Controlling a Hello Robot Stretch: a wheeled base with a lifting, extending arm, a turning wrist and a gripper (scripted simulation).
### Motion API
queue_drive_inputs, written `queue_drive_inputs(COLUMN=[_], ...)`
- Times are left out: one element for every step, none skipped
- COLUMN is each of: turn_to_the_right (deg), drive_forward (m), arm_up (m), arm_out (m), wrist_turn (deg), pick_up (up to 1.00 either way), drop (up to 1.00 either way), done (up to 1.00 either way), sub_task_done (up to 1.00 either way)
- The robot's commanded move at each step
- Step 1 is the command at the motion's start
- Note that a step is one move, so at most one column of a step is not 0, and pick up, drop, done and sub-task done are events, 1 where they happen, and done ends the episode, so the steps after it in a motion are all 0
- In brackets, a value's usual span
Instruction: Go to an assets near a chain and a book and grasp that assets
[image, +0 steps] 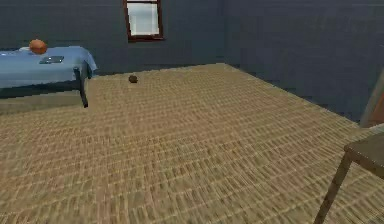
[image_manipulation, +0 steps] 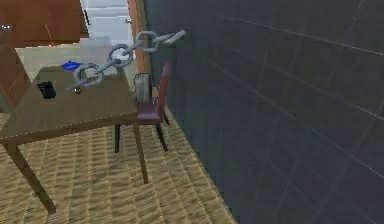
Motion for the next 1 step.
queue_drive_inputs(turn_to_the_right=[-39.0], drive_forward=[0.0], arm_up=[0.0], arm_out=[0.0], wrist_turn=[0.0], pick_up=[0.0], drop=[0.0], done=[0.0], sub_task_done=[0.0])
